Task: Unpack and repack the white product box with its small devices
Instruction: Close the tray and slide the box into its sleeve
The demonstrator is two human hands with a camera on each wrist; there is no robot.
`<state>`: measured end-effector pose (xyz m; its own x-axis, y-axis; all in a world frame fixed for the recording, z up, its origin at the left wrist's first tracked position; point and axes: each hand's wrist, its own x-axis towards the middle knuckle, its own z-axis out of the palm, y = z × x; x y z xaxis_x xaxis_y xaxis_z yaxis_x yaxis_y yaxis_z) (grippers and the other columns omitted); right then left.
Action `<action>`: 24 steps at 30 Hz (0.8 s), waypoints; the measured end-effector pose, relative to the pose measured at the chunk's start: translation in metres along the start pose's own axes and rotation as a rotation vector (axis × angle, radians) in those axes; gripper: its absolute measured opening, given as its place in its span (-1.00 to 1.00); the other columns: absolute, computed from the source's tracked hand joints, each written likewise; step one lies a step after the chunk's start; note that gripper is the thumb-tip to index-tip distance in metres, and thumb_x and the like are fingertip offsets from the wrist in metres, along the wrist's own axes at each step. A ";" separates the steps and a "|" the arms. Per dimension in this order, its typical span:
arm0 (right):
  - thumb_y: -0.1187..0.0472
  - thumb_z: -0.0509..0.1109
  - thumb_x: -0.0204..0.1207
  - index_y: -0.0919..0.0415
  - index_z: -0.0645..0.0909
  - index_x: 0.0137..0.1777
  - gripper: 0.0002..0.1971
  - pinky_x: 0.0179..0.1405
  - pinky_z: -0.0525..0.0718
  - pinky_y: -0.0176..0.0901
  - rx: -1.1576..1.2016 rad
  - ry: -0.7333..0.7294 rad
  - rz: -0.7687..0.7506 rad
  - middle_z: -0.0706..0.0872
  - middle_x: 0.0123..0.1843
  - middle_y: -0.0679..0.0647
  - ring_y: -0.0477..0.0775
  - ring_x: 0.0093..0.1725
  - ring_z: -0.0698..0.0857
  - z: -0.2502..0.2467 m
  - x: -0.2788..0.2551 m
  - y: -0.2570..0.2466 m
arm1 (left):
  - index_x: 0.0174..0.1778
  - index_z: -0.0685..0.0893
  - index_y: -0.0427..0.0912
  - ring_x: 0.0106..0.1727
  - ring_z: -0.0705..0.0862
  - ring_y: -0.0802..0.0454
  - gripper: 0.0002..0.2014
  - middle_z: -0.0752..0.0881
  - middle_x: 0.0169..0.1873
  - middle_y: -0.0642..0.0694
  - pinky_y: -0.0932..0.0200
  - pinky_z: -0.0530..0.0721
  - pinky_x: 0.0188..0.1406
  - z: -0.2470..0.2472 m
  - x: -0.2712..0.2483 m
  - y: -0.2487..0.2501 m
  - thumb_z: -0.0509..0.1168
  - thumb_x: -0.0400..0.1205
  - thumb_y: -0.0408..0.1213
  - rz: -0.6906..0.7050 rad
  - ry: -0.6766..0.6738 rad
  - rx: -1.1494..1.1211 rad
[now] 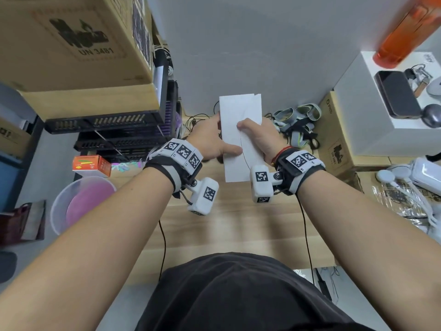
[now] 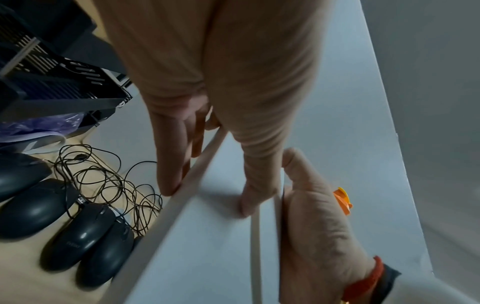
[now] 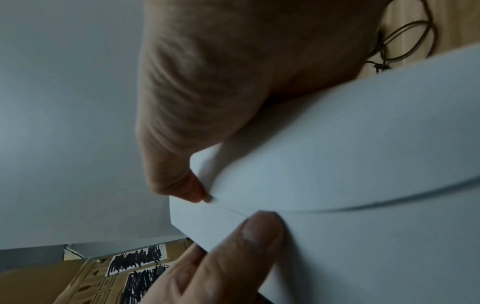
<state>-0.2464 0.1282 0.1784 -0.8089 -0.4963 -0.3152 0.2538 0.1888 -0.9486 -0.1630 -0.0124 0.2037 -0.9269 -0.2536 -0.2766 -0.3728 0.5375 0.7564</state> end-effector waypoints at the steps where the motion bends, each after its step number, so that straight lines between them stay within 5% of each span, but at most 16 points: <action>1: 0.10 0.43 0.29 0.18 0.73 0.01 -0.70 -0.09 0.75 0.00 0.009 -0.004 -0.005 0.85 -0.13 0.07 0.07 -0.16 0.80 0.000 -0.001 0.000 | 0.33 0.51 0.01 0.03 0.65 0.13 -0.31 0.70 0.03 0.13 0.34 0.52 -0.17 0.001 0.000 0.002 0.65 0.30 -0.13 0.010 0.008 0.032; 4: 0.15 0.42 0.27 0.20 0.70 -0.03 -0.73 -0.17 0.70 -0.10 0.025 -0.011 -0.013 0.79 -0.18 0.07 0.07 -0.21 0.74 0.001 0.000 0.000 | 0.45 0.36 -0.09 0.12 0.63 -0.06 -0.14 0.66 0.13 -0.02 0.18 0.54 -0.09 0.005 0.002 0.003 0.62 0.25 -0.15 -0.001 0.059 0.090; 7: 0.16 0.41 0.26 0.21 0.67 -0.09 -0.77 -0.24 0.66 -0.16 0.010 0.007 -0.014 0.74 -0.26 0.06 0.07 -0.30 0.69 -0.001 0.002 -0.001 | 0.55 0.21 -0.15 0.06 0.64 -0.13 -0.01 0.60 0.07 -0.06 0.14 0.57 -0.30 0.009 0.005 0.004 0.61 0.26 -0.20 -0.015 0.082 0.057; 9: 0.16 0.41 0.26 0.21 0.67 -0.10 -0.78 -0.24 0.64 -0.15 -0.008 0.008 -0.023 0.73 -0.29 0.04 0.05 -0.32 0.67 -0.001 0.001 -0.003 | 0.56 0.16 -0.18 0.04 0.62 -0.13 -0.01 0.61 0.07 -0.09 0.10 0.61 -0.26 0.009 0.006 0.005 0.60 0.29 -0.20 -0.044 0.078 0.060; 14: 0.07 0.44 0.28 0.33 0.73 0.06 -0.59 -0.05 0.76 0.04 -0.095 0.036 -0.084 0.85 -0.10 0.09 0.12 -0.16 0.79 0.001 0.004 -0.003 | 0.47 0.25 -0.07 0.10 0.69 -0.04 -0.01 0.64 0.13 0.02 -0.02 0.74 0.04 0.005 0.005 0.009 0.50 0.12 0.03 -0.070 0.037 0.051; 20: -0.03 0.42 0.50 0.11 0.68 0.22 -0.65 0.14 0.76 0.07 -0.244 0.035 -0.243 0.84 0.10 -0.01 0.00 0.07 0.81 0.001 0.003 -0.007 | 0.43 0.31 -0.02 0.09 0.72 0.00 -0.05 0.68 0.10 0.04 -0.04 0.76 -0.02 0.006 0.007 0.008 0.48 0.09 0.08 -0.061 0.060 0.016; 24: -0.28 0.39 0.49 0.06 0.60 0.33 -0.46 0.19 0.73 0.08 -0.328 0.076 -0.287 0.79 0.19 -0.08 -0.06 0.16 0.77 0.003 0.003 -0.007 | 0.35 0.39 -0.07 0.02 0.73 0.01 -0.14 0.66 0.05 0.05 -0.06 0.78 -0.06 0.004 0.003 0.018 0.49 0.12 0.07 -0.048 0.097 0.053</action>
<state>-0.2487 0.1224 0.1844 -0.8622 -0.5060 -0.0257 -0.1584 0.3174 -0.9350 -0.1724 -0.0006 0.2142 -0.9005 -0.3552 -0.2507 -0.4204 0.5643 0.7105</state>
